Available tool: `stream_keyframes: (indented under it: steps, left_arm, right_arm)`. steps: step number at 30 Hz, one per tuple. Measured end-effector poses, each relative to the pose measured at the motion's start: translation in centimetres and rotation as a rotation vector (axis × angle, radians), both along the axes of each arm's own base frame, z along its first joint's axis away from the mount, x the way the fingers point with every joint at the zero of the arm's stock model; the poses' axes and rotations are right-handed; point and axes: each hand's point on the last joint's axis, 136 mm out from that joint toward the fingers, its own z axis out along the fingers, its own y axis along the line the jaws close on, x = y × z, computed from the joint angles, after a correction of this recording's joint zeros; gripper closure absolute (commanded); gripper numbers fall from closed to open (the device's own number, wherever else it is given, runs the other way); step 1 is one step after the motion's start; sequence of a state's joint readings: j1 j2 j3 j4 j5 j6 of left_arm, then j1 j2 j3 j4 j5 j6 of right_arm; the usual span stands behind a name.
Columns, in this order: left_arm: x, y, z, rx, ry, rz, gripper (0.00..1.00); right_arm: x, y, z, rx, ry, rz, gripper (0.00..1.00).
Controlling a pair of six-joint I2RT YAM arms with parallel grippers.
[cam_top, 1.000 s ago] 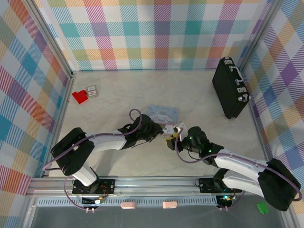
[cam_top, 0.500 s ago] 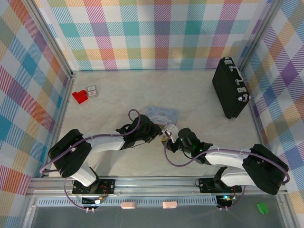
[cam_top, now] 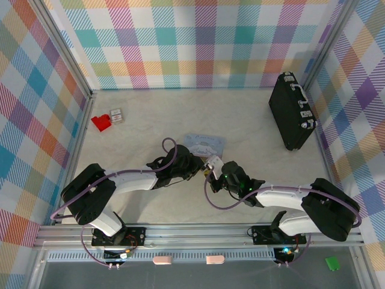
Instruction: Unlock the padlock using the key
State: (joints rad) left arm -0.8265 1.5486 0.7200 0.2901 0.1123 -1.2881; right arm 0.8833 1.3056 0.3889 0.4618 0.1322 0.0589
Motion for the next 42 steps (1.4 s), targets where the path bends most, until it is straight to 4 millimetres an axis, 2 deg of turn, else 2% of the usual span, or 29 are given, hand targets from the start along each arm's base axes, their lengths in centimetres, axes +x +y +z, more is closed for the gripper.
stream_keyframes:
  steps: [9,14,20,24,30,33,35,37,42]
  left_arm:
    - [-0.1,0.1,-0.1,0.026,-0.023,-0.024,1.00]
    - [-0.1,0.1,-0.4,0.066,-0.031,-0.050,0.84]
    - [0.2,-0.8,-1.6,0.085,-0.036,-0.083,0.64]
    - [0.2,-0.8,-2.3,0.102,-0.033,-0.097,0.57]
    - [0.5,-0.1,-2.7,0.144,-0.052,-0.106,0.52]
    - [0.9,1.1,-2.8,0.198,-0.068,-0.109,0.49]
    - [1.4,2.1,-2.2,0.245,-0.094,-0.112,0.47]
    - [2.2,2.8,-0.8,0.291,-0.140,-0.119,0.45]
    - [5.2,3.5,4.3,0.395,-0.309,-0.151,0.40]
  right_arm:
    - [-0.3,0.2,-0.1,0.197,0.268,-0.043,1.00]
    - [-0.4,0.1,-0.5,0.240,0.358,-0.076,1.00]
    - [-0.1,-1.2,-1.8,0.257,0.471,-0.158,1.00]
    - [0.4,-2.5,-3.1,0.250,0.533,-0.239,1.00]
    - [1.0,-3.3,-3.4,0.285,0.588,-0.287,0.99]
    - [1.1,-3.5,-3.6,0.289,0.606,-0.297,0.88]
    - [1.0,-3.6,-3.6,0.291,0.618,-0.301,0.82]
    - [1.0,-3.6,-3.6,0.296,0.633,-0.302,0.76]
    - [1.6,-4.0,-3.2,0.320,0.654,-0.318,0.65]
